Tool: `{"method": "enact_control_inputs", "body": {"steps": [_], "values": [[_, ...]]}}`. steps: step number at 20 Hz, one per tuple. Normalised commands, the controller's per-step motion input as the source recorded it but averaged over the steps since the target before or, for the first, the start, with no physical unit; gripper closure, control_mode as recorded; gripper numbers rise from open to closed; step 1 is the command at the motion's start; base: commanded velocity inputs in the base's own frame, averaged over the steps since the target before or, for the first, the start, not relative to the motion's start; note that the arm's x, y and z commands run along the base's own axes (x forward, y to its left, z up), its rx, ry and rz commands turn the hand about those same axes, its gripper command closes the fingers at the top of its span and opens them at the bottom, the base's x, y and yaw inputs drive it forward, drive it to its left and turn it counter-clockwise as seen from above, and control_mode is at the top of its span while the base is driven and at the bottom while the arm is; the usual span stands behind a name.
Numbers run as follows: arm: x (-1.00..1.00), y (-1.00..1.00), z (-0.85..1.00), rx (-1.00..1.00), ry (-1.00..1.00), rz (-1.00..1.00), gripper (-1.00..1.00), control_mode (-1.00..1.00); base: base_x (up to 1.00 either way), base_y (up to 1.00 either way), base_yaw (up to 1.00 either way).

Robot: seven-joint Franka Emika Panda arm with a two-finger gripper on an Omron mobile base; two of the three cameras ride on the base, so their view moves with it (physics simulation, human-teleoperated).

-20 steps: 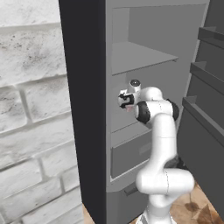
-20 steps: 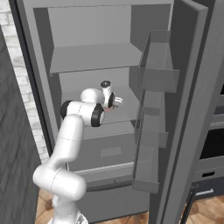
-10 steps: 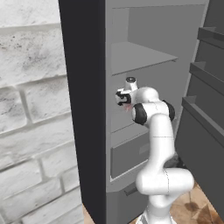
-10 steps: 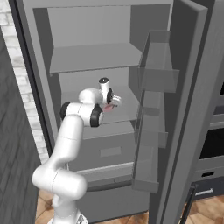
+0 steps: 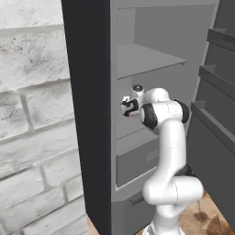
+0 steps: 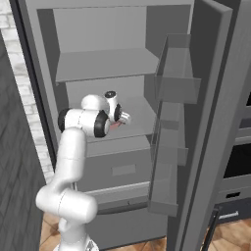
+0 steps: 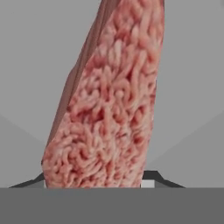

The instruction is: Gather the sweet potato and bell pepper from the fridge and place them on a tray on the dining counter. Then gather the steaks from the fridge and place them on the other tray.

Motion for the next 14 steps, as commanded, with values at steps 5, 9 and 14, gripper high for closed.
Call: {"method": "enact_control_inputs", "body": {"steps": [5,9,14], "values": [[-1.00,0.00,-0.22,0.01,-0.51,-0.09,1.00,-1.00,0.00,0.00,0.00],[-0.85,0.00,0.06,0.05,-0.49,-0.07,1.00,-1.00,0.00,0.00,0.00],[-0.63,0.00,0.41,0.13,-0.34,-0.05,1.00,-1.00,0.00,0.00,0.00]]}}
